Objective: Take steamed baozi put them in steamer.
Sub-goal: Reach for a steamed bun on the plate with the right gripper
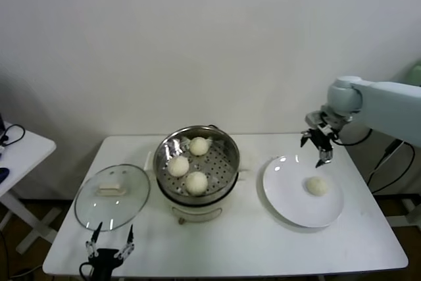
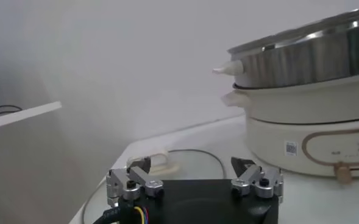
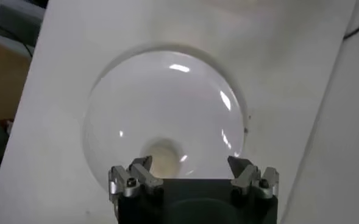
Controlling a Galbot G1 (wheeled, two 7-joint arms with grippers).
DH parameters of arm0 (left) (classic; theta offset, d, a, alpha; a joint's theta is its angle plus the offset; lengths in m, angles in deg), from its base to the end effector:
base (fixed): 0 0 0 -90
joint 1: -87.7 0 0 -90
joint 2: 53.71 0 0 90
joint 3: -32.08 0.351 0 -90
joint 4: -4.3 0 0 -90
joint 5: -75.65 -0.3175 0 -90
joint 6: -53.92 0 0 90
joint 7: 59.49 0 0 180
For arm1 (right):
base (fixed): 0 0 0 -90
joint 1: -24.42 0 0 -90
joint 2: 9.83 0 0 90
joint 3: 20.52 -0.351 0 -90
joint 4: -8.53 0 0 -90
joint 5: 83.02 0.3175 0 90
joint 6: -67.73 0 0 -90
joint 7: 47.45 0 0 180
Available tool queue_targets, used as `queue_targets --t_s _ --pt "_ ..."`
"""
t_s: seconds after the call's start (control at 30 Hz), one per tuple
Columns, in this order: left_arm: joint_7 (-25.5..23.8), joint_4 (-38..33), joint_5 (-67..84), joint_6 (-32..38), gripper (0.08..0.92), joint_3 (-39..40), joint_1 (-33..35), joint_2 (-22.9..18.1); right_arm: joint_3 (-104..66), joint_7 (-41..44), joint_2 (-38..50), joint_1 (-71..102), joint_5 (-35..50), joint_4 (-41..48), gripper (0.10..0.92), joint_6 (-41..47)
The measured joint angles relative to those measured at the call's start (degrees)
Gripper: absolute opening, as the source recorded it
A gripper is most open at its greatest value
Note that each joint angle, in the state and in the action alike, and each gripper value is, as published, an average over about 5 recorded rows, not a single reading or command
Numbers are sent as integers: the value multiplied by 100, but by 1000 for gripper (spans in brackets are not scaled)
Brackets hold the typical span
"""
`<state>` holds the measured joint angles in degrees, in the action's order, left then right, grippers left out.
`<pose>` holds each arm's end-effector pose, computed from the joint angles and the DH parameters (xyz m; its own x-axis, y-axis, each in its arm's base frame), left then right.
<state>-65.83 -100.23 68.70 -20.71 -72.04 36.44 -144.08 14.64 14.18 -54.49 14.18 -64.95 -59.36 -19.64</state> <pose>0.0624 0.0732 -0.3985 -0.9820 -0.0770 0.1723 -0.0342 0.9704 0.2389 0.5239 -0.1656 -0.0775 -0.1053 -0.0050 0.9944 -0.9633 -0.2478 -0.1033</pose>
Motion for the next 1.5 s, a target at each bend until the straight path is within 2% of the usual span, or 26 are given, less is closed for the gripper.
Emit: queue_targets --t_s 0.63,1.23,1.37,1.5 --pt "-6 -7 -114 -42 823 13 42 -41 -1176 -156 108 1668 -801 848 823 210" --pt "-6 24 -116 -41 823 -13 37 -40 -1883 -260 -6 2501 -1171 1298 821 233" --pt "-6 25 -115 -41 823 -17 35 -40 -1986 -273 -22 2586 -1217 1356 787 234" --pt "-4 25 -114 -41 823 -19 33 -40 -2055 -296 -20 2637 -1263 1366 707 236"
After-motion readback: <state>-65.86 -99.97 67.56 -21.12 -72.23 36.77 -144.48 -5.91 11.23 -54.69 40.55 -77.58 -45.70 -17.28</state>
